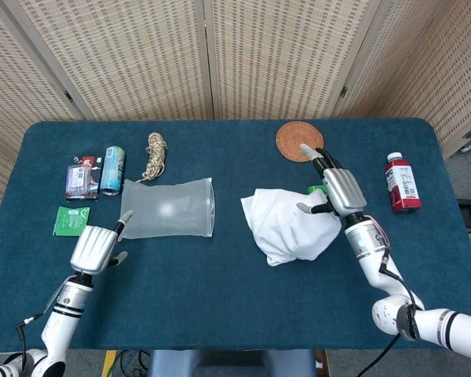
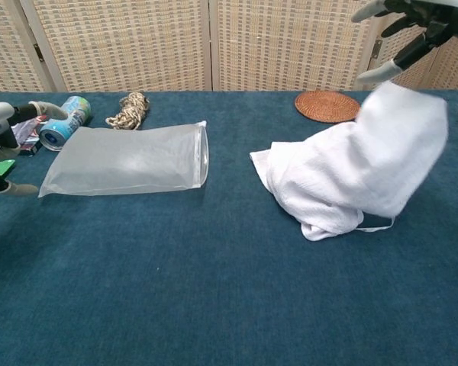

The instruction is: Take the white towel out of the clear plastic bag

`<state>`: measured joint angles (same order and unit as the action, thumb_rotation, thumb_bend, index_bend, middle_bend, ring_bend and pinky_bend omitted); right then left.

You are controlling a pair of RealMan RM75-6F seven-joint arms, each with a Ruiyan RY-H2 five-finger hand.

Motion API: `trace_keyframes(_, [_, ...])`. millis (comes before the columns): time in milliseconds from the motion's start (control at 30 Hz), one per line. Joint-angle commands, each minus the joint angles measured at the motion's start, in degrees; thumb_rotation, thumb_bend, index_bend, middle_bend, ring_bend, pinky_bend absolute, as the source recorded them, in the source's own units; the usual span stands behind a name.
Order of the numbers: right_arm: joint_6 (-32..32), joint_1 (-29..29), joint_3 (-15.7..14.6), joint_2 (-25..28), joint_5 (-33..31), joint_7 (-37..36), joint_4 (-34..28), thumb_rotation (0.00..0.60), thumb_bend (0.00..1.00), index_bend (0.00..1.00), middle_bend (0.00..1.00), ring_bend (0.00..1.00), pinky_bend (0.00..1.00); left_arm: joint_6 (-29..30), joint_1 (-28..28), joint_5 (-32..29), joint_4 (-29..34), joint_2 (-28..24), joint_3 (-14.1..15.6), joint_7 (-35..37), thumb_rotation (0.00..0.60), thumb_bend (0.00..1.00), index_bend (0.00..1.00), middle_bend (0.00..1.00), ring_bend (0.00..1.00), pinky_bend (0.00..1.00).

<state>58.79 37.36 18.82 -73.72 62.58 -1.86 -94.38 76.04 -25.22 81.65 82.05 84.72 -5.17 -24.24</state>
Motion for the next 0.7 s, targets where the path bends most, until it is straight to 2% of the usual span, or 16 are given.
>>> trace_keyframes(33, [2.0, -1.7, -0.6, 2.2, 1.2, 0.6, -2.1, 0.600, 0.00, 0.00, 0.11, 0.00, 0.15, 1.0, 0.8, -0.6, 2.3, -1.4, -0.6, -0.2, 0.600, 0.00, 0.13, 0.97, 0.83, 1.00])
trace_keyframes(167, [3.8, -4.0, -1.7, 5.7, 1.7, 1.9, -5.3, 0.600, 0.00, 0.00, 0.11, 0.00, 0.15, 2.1, 1.9, -1.6, 5.7, -3.7, -1.2, 0.1, 0.600, 0.00, 0.13, 0.79, 0.73, 0.98])
trace_keyframes(300, [5.3, -6.6, -3.4, 9.4, 3.1, 2.6, -8.4, 0.600, 0.00, 0.04, 0.11, 0.00, 0.15, 4.1, 3.4, -1.3, 8.6, -6.4, -1.4, 0.9, 0.600, 0.00, 0.17, 0.69, 0.69, 0.94])
trace_keyframes(533, [9.3, -11.8, -7.6, 13.7, 8.2, 3.1, -11.4, 0.600, 0.00, 0.09, 0.13, 0.01, 0.15, 6.7, 6.0, -0.8, 13.2, -11.9, -1.2, 3.5, 0.600, 0.00, 0.24, 0.63, 0.62, 0.82])
trace_keyframes(700, [12.2, -15.1, -10.2, 14.1, 11.6, 1.7, -11.5, 0.600, 0.00, 0.11, 0.14, 0.01, 0.15, 6.6, 7.8, -1.5, 14.2, -15.7, -0.4, 5.2, 0.600, 0.00, 0.28, 0.63, 0.60, 0.76])
